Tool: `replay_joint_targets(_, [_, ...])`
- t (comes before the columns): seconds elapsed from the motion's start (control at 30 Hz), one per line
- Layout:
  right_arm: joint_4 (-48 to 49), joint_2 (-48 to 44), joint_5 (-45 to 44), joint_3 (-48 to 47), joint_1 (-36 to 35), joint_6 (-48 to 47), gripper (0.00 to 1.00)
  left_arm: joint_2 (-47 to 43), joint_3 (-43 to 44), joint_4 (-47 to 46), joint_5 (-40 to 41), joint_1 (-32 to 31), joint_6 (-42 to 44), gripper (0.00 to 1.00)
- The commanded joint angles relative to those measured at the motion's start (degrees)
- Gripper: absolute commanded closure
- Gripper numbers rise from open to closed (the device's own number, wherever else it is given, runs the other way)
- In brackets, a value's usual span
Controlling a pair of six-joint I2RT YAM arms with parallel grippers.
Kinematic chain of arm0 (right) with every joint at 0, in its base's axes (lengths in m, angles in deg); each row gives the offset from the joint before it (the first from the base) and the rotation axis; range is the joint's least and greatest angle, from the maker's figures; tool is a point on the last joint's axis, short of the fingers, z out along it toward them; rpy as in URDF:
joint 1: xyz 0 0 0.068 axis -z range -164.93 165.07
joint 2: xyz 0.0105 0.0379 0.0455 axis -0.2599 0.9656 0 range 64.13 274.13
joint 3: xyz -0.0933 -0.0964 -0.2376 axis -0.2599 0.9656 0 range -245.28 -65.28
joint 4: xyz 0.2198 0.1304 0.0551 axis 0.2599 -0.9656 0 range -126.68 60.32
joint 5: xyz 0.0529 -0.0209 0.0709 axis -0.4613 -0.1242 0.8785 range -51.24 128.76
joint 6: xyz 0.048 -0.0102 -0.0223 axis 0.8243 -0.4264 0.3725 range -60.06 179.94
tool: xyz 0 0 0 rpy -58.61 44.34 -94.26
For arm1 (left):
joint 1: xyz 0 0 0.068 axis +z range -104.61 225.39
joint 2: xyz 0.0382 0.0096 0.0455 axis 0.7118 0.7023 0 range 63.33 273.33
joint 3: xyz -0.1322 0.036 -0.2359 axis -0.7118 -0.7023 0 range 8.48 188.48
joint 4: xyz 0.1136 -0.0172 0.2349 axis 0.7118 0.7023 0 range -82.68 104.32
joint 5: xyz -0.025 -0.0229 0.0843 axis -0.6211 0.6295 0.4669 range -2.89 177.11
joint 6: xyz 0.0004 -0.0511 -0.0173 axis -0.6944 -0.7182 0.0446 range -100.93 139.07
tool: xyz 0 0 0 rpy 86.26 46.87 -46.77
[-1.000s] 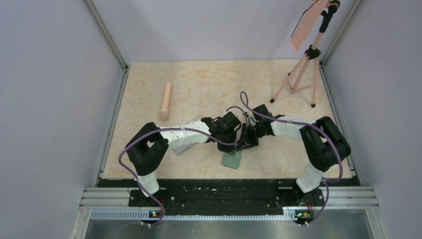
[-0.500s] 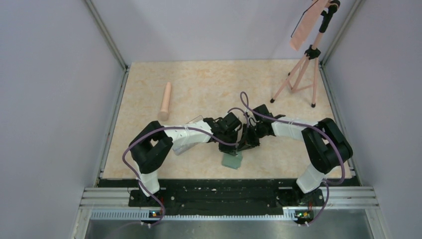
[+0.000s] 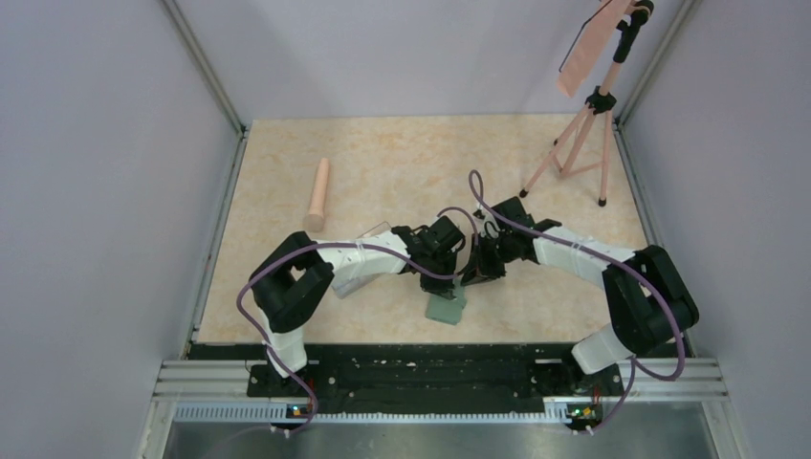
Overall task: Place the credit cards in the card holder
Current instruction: Close the card holder at the center of the board.
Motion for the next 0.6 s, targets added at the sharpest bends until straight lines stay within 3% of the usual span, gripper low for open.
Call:
replay_joint_targets(0.0, [-0.08, -2.65, 1.31, 0.88, -0.42, -0.71, 1.00, -0.95, 1.14, 0.62, 2.77, 0.30, 0.61, 1.00])
replay_joint_targets(0.57, [1.80, -2.97, 2.65, 1.79, -1.59, 0.68, 1.00, -5.76, 0.14, -1.35, 2.87, 0.47, 0.91, 1.00])
